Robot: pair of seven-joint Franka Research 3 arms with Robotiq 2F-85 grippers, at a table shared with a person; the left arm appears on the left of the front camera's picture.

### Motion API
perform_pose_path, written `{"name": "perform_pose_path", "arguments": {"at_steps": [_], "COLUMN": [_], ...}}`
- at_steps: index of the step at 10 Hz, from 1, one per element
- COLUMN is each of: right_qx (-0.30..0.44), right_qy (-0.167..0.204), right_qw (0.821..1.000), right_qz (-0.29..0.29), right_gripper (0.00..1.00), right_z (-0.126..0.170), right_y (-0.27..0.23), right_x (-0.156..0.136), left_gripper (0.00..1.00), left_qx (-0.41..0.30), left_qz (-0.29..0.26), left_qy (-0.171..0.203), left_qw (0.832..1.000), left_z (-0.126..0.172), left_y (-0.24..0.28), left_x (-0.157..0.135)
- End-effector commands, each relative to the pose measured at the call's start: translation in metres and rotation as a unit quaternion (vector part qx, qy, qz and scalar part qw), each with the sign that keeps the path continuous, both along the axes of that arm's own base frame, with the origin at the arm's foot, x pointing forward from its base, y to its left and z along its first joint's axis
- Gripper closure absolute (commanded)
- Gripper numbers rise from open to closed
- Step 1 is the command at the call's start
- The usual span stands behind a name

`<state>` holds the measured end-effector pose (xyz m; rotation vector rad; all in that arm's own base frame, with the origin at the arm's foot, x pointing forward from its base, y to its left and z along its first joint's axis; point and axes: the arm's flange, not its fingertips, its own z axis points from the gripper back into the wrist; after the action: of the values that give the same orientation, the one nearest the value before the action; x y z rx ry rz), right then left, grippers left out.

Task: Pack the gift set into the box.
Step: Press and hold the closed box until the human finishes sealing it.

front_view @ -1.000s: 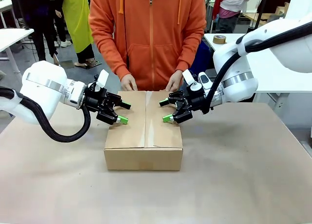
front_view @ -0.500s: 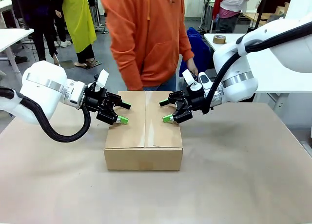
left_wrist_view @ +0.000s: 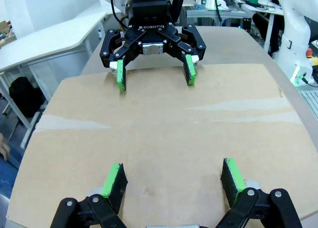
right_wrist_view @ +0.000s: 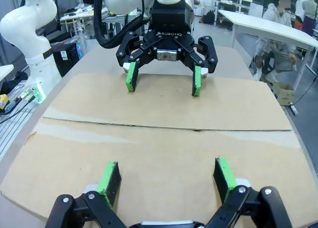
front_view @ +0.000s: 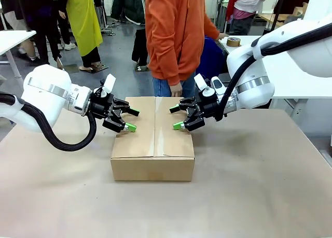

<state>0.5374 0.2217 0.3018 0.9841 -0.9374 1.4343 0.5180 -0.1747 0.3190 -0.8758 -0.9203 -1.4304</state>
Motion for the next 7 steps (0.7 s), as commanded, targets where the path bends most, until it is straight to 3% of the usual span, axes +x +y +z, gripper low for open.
{"name": "perform_pose_path", "arguments": {"at_steps": [1,7], "right_qx": [-0.001,-0.001], "right_qy": [-0.009,-0.009], "right_qw": [1.000,1.000], "right_qz": [0.004,0.004], "right_gripper": [0.00,0.00], "right_z": [-0.0019,-0.0019], "right_y": [0.0006,0.0006], "right_x": [-0.0006,-0.0006], "left_gripper": [0.00,0.00], "left_qx": [0.000,0.000], "left_qz": [-0.001,-0.001], "left_qy": [-0.002,-0.002], "left_qw": [1.000,1.000], "left_z": [-0.0019,-0.0019], "left_y": [0.0002,0.0002], "left_x": [-0.0022,-0.0022]}}
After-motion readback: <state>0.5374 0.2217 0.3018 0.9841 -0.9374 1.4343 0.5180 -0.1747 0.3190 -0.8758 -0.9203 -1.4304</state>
